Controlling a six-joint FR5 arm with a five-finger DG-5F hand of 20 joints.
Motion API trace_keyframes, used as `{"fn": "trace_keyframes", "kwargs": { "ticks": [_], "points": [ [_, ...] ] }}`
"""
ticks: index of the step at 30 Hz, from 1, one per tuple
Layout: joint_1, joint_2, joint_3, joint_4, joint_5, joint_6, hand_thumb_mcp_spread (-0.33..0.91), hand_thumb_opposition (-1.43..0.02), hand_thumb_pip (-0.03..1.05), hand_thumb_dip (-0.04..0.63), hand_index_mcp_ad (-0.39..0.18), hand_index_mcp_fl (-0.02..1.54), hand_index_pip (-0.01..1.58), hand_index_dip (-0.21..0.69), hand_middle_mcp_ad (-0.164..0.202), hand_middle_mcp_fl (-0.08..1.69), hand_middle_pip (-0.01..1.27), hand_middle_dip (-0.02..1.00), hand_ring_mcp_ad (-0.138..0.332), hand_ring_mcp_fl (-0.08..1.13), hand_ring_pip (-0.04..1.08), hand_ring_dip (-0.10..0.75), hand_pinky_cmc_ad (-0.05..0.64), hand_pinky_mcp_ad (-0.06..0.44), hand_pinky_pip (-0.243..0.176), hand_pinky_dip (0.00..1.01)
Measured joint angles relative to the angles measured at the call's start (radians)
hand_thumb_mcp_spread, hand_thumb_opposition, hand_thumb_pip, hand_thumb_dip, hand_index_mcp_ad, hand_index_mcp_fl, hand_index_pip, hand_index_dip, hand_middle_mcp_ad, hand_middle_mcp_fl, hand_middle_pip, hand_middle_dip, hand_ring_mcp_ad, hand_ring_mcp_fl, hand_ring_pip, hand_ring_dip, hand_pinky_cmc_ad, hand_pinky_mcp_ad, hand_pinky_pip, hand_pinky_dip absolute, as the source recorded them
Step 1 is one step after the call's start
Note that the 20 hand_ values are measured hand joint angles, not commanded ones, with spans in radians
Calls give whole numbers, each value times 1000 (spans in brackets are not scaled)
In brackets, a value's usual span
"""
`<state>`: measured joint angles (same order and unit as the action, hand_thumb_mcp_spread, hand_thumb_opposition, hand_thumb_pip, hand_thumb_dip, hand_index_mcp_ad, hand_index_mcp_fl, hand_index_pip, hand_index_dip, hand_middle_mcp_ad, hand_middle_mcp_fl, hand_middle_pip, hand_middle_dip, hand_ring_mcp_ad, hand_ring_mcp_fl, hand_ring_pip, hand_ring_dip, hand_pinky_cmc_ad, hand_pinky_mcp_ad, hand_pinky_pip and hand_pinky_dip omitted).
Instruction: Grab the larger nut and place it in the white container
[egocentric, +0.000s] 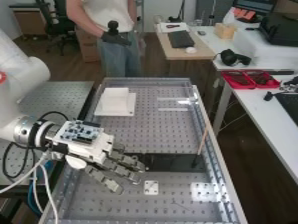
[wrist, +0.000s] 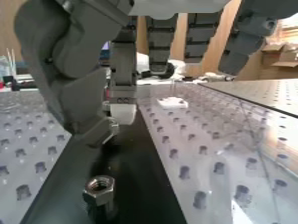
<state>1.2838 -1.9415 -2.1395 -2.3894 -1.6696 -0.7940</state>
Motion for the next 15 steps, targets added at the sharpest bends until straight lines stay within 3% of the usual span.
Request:
{"fn": "trace_keyframes", "kwargs": {
  "ticks": [15],
  "points": [
    [7,-4,-1,-1,11,9,379,-887,661,284,-65,250,1529,204,37,138,138,175,120,0,96,56,332,274,3,225]
  ]
}}
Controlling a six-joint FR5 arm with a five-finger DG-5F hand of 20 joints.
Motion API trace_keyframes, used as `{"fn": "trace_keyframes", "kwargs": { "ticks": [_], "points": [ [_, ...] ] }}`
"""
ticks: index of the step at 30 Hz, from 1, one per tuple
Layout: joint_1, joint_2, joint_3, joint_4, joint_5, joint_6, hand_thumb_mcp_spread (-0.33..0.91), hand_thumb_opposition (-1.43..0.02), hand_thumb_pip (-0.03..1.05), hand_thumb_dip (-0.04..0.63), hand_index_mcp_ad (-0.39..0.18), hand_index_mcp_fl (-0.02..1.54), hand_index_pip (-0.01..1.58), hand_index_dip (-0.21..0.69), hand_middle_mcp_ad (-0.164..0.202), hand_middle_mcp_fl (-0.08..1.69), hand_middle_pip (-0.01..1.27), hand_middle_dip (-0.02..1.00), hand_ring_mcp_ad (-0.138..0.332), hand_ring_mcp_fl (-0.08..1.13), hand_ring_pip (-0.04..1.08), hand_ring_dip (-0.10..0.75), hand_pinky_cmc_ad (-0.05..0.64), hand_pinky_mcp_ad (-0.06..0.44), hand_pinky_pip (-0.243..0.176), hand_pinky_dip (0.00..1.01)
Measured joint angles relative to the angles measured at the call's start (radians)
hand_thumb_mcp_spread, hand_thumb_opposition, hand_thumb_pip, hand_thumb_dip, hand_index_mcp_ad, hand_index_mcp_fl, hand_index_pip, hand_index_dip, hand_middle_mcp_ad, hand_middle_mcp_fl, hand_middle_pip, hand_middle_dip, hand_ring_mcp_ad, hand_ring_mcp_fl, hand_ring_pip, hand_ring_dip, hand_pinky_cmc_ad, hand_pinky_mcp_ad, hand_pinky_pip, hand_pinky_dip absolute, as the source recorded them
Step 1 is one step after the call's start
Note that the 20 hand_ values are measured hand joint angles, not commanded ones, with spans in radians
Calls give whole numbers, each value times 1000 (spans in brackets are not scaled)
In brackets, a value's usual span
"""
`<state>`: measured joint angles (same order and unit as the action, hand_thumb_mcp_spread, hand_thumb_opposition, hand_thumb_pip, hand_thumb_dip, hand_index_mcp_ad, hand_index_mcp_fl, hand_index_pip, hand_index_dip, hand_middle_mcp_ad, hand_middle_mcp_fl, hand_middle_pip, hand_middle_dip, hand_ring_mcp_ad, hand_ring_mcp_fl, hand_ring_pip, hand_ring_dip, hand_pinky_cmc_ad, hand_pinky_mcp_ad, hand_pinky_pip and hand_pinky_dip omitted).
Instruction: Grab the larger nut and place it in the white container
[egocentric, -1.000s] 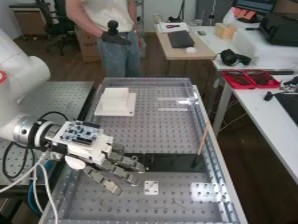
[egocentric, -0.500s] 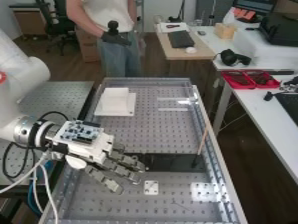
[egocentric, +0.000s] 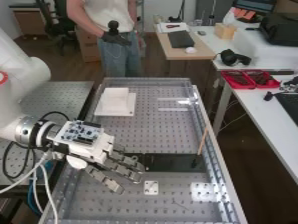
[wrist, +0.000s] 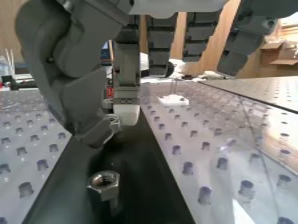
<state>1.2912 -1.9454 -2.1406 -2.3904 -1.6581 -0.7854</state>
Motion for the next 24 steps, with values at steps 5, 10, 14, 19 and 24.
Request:
{"fn": "trace_keyframes", "kwargs": {
  "ticks": [5,10,14,19,24],
  "points": [
    [0,-2,6,-4,3,-1,377,-885,632,283,-68,278,1529,202,35,138,138,175,115,2,96,56,332,274,3,225],
    [0,-4,12,-5,-1,-4,382,-899,614,283,-65,293,1529,202,35,136,138,175,113,2,96,56,332,271,3,225],
    [-1,2,16,-5,-2,-3,380,-923,569,265,-66,379,1527,195,31,136,138,175,113,3,98,56,332,274,3,225],
    [-4,22,23,-8,-2,2,380,-923,569,250,-66,379,1527,195,37,136,138,175,113,3,98,56,328,274,19,225],
    [-3,46,28,-18,-8,5,380,-923,569,253,-66,380,1527,195,37,138,138,175,113,7,98,56,332,274,19,225]
  ]
}}
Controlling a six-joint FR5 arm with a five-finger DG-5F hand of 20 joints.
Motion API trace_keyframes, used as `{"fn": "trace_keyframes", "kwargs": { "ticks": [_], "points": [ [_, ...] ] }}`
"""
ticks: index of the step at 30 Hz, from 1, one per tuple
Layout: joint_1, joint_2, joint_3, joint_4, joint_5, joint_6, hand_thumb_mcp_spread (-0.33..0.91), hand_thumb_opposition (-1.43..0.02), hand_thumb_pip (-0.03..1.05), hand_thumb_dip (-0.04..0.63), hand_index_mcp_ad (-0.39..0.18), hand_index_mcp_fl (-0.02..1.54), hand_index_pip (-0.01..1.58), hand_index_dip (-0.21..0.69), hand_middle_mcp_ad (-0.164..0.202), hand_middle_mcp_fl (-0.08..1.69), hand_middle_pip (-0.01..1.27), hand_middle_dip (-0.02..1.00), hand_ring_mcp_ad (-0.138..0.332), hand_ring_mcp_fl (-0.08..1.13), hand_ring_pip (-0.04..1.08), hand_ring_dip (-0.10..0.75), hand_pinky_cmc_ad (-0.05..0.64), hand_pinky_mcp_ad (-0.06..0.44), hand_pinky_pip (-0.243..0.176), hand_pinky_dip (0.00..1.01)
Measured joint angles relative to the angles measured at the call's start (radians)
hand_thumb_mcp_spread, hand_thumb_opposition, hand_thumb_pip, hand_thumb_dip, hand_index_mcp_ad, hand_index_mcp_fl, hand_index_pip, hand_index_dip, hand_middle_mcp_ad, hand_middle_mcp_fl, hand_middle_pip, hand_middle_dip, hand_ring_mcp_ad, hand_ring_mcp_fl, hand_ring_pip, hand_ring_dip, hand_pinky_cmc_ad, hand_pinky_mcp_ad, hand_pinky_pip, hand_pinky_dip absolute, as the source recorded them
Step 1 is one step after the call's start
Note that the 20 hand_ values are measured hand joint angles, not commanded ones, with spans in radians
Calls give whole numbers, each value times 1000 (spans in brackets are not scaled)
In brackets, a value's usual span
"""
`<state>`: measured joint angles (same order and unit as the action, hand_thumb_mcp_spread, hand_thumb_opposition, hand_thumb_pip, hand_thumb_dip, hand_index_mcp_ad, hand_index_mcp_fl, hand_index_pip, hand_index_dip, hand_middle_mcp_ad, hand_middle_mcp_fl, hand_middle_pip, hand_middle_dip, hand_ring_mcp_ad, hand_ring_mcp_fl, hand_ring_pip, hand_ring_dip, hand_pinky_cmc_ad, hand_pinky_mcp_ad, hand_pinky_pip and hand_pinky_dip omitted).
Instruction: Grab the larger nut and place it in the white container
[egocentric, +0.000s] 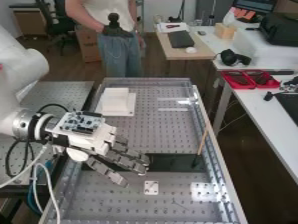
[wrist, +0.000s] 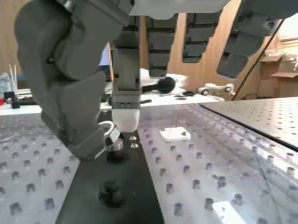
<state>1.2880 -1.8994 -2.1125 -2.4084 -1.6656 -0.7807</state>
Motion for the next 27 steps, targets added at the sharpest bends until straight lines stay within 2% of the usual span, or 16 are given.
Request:
{"fn": "trace_keyframes", "kwargs": {
  "ticks": [6,15,21,27],
  "points": [
    [8,44,-5,-15,-12,9,380,-923,569,250,-66,380,1527,195,37,173,138,175,113,7,98,56,332,274,19,225],
    [57,157,-49,-42,-27,27,380,-923,567,250,-66,391,1527,195,37,169,138,175,113,7,98,56,328,274,19,225],
    [144,231,-92,-67,-7,33,380,-923,567,250,-66,391,1527,195,37,173,138,175,113,7,98,56,332,274,19,225],
    [263,293,-129,-102,65,33,380,-923,567,250,-66,391,1527,195,37,173,138,175,113,7,98,56,332,274,21,225]
  ]
}}
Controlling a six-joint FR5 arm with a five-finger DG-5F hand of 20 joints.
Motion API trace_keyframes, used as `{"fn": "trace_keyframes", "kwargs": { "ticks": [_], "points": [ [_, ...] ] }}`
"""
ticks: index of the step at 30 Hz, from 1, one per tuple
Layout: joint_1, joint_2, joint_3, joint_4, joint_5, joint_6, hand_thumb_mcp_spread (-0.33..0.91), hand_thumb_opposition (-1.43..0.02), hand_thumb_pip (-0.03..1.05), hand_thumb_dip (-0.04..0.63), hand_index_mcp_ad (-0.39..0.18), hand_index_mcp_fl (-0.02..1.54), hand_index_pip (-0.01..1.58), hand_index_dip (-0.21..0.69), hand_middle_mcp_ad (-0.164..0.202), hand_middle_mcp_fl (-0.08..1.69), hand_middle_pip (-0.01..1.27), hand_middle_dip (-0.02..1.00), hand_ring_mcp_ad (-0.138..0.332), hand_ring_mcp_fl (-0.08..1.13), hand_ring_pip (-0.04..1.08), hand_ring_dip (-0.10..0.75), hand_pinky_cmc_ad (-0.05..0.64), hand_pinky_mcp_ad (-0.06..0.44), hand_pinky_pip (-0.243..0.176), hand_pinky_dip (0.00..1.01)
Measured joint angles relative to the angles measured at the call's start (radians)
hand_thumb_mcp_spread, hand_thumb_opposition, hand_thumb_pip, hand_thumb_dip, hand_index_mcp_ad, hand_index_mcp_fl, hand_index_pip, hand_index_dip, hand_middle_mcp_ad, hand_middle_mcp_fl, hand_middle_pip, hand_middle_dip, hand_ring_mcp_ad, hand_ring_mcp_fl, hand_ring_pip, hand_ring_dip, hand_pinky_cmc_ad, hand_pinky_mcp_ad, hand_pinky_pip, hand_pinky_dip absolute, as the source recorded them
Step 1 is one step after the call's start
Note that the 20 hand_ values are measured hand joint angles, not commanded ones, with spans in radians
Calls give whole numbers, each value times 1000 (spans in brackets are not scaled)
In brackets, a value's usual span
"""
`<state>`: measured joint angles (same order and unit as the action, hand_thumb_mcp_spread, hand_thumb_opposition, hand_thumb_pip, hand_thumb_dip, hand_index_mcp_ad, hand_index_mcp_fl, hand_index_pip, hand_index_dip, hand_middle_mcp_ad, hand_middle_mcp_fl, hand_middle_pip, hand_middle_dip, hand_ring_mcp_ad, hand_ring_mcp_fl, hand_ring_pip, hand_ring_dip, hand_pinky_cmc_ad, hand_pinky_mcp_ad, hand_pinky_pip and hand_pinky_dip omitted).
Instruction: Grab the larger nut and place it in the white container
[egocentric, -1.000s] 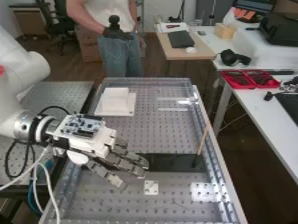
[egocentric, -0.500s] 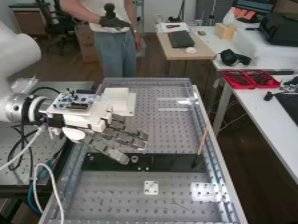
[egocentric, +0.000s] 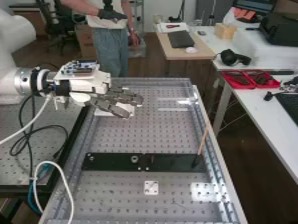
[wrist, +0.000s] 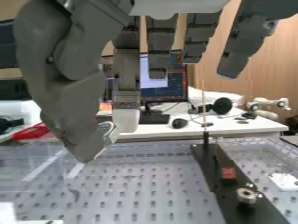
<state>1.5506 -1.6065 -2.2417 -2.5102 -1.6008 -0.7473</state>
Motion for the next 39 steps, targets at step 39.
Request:
{"fn": "trace_keyframes", "kwargs": {
  "ticks": [39],
  "points": [
    [558,-58,-62,8,541,134,375,-927,567,250,-66,391,1527,195,37,185,138,188,113,16,105,56,328,274,37,218]
  ]
}}
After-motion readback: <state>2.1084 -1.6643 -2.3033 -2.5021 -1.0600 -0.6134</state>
